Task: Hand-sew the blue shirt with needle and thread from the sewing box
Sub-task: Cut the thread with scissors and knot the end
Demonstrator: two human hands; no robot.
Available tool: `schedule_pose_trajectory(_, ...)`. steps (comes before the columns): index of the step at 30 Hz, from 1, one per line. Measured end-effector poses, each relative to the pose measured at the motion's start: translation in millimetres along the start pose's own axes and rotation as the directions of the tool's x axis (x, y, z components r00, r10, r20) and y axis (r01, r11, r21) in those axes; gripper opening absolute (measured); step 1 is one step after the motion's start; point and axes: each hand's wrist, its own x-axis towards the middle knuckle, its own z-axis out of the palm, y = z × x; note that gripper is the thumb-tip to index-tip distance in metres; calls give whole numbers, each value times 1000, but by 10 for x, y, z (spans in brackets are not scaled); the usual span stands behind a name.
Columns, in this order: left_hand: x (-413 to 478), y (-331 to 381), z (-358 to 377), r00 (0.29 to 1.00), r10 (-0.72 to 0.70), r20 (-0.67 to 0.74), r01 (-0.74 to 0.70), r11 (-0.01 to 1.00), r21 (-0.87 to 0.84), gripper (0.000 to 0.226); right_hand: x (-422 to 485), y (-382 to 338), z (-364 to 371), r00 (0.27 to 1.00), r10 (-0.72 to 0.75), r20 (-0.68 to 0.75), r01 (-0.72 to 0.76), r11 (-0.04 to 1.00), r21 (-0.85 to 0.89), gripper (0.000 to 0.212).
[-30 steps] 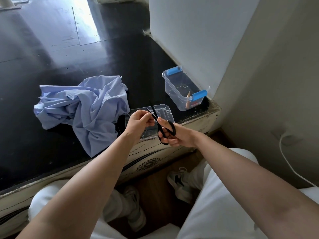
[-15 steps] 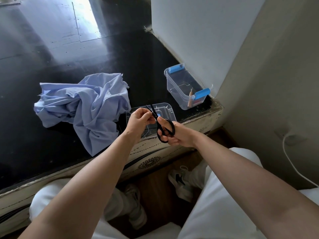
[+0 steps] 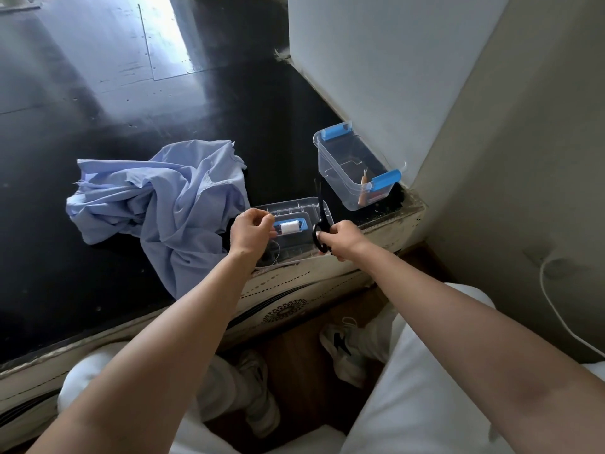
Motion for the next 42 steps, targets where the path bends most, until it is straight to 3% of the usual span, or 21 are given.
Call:
schedule_pose_trajectory(2, 53, -64, -60, 994, -4, -113, 17, 993, 114, 11, 72, 20, 25, 997, -47, -57, 35, 982, -188, 30)
schedule_pose_trajectory(5, 99, -98, -153, 976, 26, -216, 28, 969, 244, 17, 134, 17, 65, 985, -115, -126, 67, 941, -332, 30)
schedule_pose_trajectory(11, 95, -35, -147, 978, 43, -205, 35, 931, 362, 22, 260, 6, 140, 965, -143, -221, 71, 950, -305, 21)
schedule_pose_trajectory(16, 135, -11, -66, 994, 35, -102, 7, 925, 379, 19, 368, -104, 155, 950, -181, -256, 77, 926, -368, 20)
schedule_pose_trajectory(24, 223, -100, 4, 999, 46, -25, -39, 973, 226, 19, 429, -112, 183, 908, -280, -312, 86, 852, -516, 10)
schedule_pose_trajectory(30, 173, -99, -53, 999, -27, 17, 27, 1000, -12, 19, 413, -176, 216, 914, -300, -273, 120, 843, -524, 24)
schedule_pose_trajectory(33, 113, -40, -112, 994, -79, 79, 92, 977, -192, 12, 322, -227, 230, 897, -355, -265, 250, 899, -359, 29)
schedule_pose_trajectory(35, 74, -1, -153, 986, -89, 141, 125, 955, -270, 11, 228, -311, 249, 926, -319, -202, 320, 947, -32, 30)
schedule_pose_trajectory(37, 1, 54, -191, 977, -82, 196, 142, 939, -314, 14, 111, -428, 300, 963, -260, -67, 268, 912, 310, 31)
schedule_pose_trajectory(39, -83, 120, -217, 975, -39, 219, 111, 937, -330, 19, 28, -541, 365, 966, -249, 71, 174, 826, 536, 36)
schedule_pose_trajectory(42, -228, 195, -276, 974, 10, 226, 88, 903, -420, 24, -118, -671, 444, 930, -265, 257, 9, 712, 702, 39)
